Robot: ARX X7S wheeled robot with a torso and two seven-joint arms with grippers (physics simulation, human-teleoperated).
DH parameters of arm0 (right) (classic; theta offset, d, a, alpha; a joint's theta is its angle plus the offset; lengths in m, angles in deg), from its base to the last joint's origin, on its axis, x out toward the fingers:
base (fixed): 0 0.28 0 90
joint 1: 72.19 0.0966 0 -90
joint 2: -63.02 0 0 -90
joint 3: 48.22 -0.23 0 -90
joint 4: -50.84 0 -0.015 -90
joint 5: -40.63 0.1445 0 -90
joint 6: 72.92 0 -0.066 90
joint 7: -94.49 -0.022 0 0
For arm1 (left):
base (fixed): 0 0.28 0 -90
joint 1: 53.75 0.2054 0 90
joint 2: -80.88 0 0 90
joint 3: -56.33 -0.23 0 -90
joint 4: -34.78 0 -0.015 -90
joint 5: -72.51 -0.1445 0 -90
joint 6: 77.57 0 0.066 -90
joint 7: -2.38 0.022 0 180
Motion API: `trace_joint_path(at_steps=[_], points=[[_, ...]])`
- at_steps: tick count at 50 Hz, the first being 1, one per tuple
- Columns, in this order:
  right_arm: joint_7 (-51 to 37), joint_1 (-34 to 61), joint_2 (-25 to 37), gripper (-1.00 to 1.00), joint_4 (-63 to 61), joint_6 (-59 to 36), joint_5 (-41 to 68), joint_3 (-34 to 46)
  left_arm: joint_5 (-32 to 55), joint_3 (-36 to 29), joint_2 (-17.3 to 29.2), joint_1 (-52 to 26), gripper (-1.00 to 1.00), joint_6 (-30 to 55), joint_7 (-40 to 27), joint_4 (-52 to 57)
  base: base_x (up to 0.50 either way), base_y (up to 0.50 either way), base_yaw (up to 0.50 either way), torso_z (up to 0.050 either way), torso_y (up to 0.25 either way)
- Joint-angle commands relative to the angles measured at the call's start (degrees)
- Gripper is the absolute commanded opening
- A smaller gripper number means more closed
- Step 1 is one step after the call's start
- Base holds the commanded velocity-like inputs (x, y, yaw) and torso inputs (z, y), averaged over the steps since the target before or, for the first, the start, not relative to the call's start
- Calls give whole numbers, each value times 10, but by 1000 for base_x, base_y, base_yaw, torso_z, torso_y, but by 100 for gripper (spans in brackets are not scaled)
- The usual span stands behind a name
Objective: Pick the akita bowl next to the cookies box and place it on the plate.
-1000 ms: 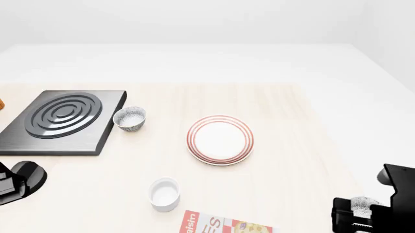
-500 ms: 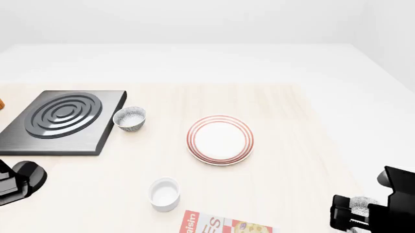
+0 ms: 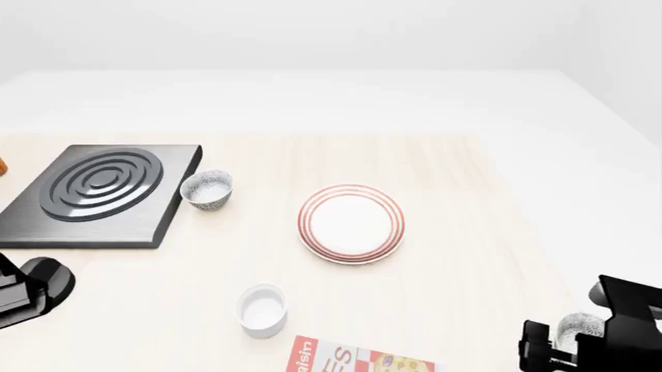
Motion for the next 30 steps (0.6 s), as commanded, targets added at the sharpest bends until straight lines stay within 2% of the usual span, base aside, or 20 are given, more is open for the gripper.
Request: trace_joint_path(at_steps=[1, 8, 9, 16, 17, 19, 30], points=[[16, -9, -21, 100, 27, 20, 8, 14, 1, 2, 0, 1, 100, 1, 0, 1, 0, 0, 0, 0, 0], [26, -14, -18, 100, 8, 24, 3, 15, 1, 4, -1, 3, 100, -1, 1, 0, 0, 0, 0, -2, 0], [17, -14, -18, -100, 8, 24, 7, 13, 1, 4, -1, 3, 100, -1, 1, 0, 0, 0, 0, -11, 0], [52, -23, -4, -100, -66, 68, -33, -5, 0, 2, -2, 2, 100, -2, 2, -2, 0, 0, 0, 0, 0], [60, -22, 4, -100, -92, 87, -65, -5, -1, 2, -2, 2, 100, -3, 2, -2, 0, 0, 0, 0, 0], [38, -9, 5, -100, -82, 71, -34, -12, -1, 1, -2, 2, 100, -3, 2, -2, 0, 0, 0, 0, 0], [14, 78, 24, -100, -96, 48, -5, -9, -1, 0, -3, 0, 100, -2, 3, -3, 0, 0, 0, 0, 0]])
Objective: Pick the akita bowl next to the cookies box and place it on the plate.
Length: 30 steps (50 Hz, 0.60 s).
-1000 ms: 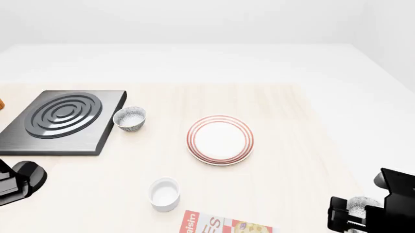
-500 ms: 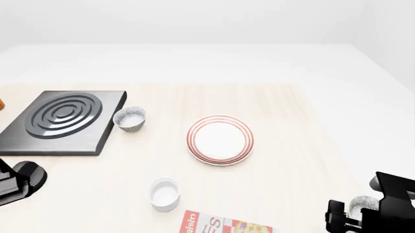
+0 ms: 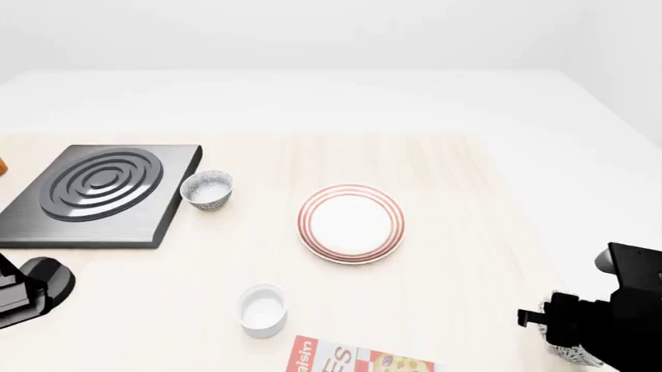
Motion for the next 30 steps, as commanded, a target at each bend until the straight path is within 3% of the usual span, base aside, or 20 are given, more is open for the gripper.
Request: trace_joint_path(at_steps=[1, 17, 30], points=[[-11, 87, 14, -100, -29, -11, 25, 6, 0, -1, -1, -2, 100, 0, 1, -1, 0, 0, 0, 0, 0], [-8, 358, -49, -100, -14, -92, 9, 132, 0, 0, -3, -2, 100, -1, 3, -4, 0, 0, 0, 0, 0], [95, 462, -120, -100, 9, -69, -120, 249, -2, -5, -4, -5, 100, -1, 4, -7, 0, 0, 0, 0, 0]])
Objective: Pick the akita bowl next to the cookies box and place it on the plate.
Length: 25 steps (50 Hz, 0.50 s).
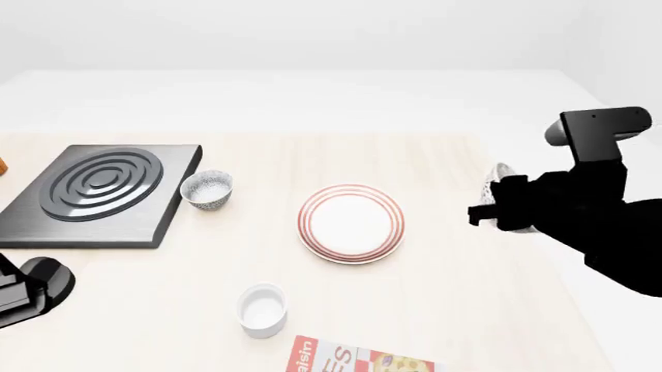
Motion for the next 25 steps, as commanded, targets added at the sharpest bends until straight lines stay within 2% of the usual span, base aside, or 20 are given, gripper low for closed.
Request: trace_joint_path(at_steps=[1, 11, 25], points=[[80, 111, -60, -100, 23, 14, -101, 99, -2, -5, -1, -4, 100, 1, 1, -2, 0, 0, 0, 0, 0], [182, 182, -144, -100, 111, 95, -224, 201, -3, -8, -1, -7, 100, 4, 1, -1, 0, 0, 0, 0, 0], [270, 229, -257, -100, 275, 231, -367, 312, -4, -11, -2, -9, 100, 8, 1, -1, 0, 0, 0, 0, 0]])
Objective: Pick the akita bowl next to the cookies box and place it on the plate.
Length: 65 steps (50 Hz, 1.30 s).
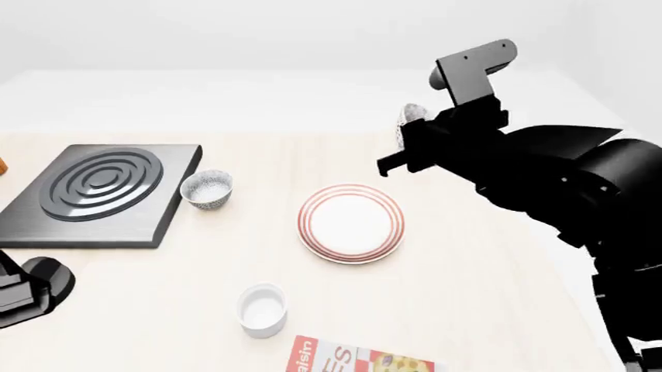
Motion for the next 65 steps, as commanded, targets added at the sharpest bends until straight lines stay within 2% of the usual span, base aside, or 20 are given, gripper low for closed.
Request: trace_joint_path(at_steps=[1, 13, 16, 21, 24, 27, 32, 41, 65], points=[[87, 54, -90, -100, 126, 111, -124, 90, -3, -5, 0, -4, 100, 5, -1, 0, 0, 0, 0, 0, 0], [160, 102, -217, -100, 405, 255, -197, 121, -5, -13, 1, -8, 100, 9, -1, 3, 0, 0, 0, 0, 0], [189, 128, -276, -100, 558, 332, -220, 136, -5, -10, 1, -7, 100, 10, -2, 4, 0, 0, 0, 0, 3], [156, 141, -277, -100, 587, 364, -67, 284, -5, -16, 1, -12, 100, 11, -1, 1, 0, 0, 0, 0, 0], [131, 141, -277, -100, 586, 374, -11, 386, -5, -21, 2, -17, 100, 14, -1, 2, 0, 0, 0, 0, 0], [119, 144, -277, -100, 582, 381, 39, 440, -6, -24, 2, -19, 100, 14, -1, 1, 0, 0, 0, 0, 0], [106, 144, -277, -100, 581, 385, 97, 486, -1, -16, 2, -15, 100, 12, 1, 2, 0, 0, 0, 0, 0], [98, 157, -277, -100, 573, 369, 127, 509, 0, -5, -2, -5, 100, 4, 2, -2, 0, 0, 0, 0, 1], [109, 139, -277, -100, 559, 330, 90, 511, 1, 0, -5, -2, 100, 5, 3, -1, 0, 0, 0, 0, 0]])
